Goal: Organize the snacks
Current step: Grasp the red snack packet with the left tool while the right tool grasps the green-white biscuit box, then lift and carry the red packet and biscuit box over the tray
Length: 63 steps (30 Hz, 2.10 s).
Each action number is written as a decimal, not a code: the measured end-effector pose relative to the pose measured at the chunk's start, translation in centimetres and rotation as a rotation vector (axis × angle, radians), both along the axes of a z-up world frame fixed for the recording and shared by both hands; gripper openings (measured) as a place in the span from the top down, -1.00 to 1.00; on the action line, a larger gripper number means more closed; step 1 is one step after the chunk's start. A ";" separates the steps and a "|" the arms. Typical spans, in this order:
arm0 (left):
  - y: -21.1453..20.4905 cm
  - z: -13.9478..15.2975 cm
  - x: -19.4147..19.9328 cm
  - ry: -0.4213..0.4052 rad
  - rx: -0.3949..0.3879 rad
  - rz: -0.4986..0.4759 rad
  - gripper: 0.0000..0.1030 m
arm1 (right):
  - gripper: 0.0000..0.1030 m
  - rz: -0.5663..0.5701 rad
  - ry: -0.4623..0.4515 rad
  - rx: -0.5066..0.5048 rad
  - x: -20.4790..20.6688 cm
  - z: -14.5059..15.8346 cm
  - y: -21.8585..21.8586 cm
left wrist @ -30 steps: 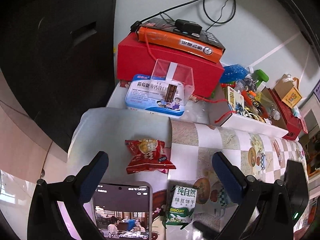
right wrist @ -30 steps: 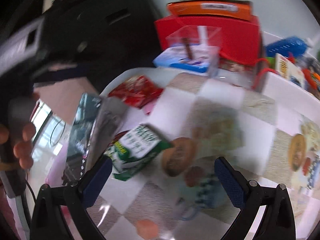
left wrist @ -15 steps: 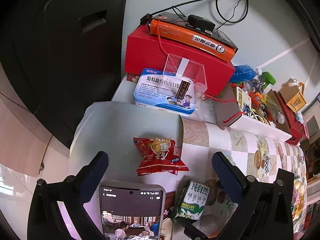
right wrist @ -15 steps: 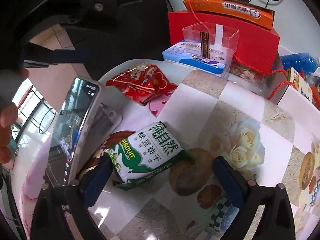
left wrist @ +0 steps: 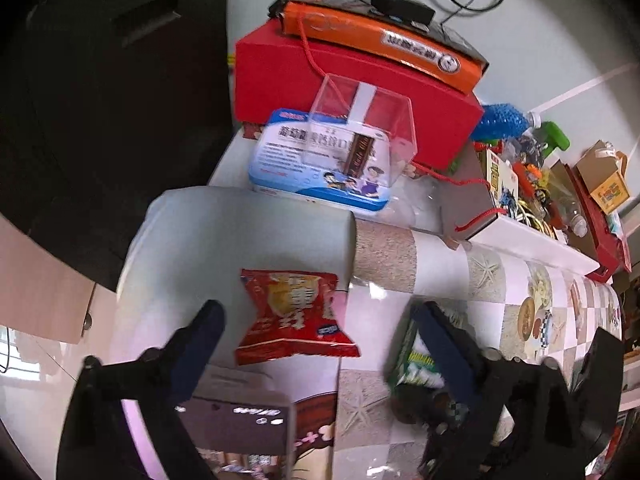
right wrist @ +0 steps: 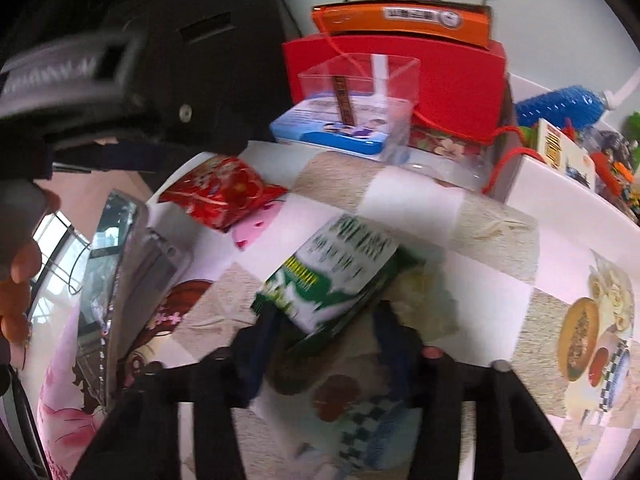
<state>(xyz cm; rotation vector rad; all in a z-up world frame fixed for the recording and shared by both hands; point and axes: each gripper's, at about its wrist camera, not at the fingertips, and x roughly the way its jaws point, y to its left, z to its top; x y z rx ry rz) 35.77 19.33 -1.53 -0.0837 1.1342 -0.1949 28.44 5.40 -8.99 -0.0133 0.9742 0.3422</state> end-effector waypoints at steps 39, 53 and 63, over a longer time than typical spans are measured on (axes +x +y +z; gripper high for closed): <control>-0.1 -0.6 0.2 0.014 0.063 0.036 0.16 | -0.18 -0.203 0.054 -0.055 3.8 0.4 0.3; -0.8 -0.4 0.0 0.011 0.075 0.014 0.19 | 0.17 -0.205 0.058 -0.105 1.9 0.5 -1.7; -1.5 0.8 -0.9 0.002 0.052 0.003 0.21 | 0.17 -0.236 0.068 -0.028 -1.7 1.9 -5.4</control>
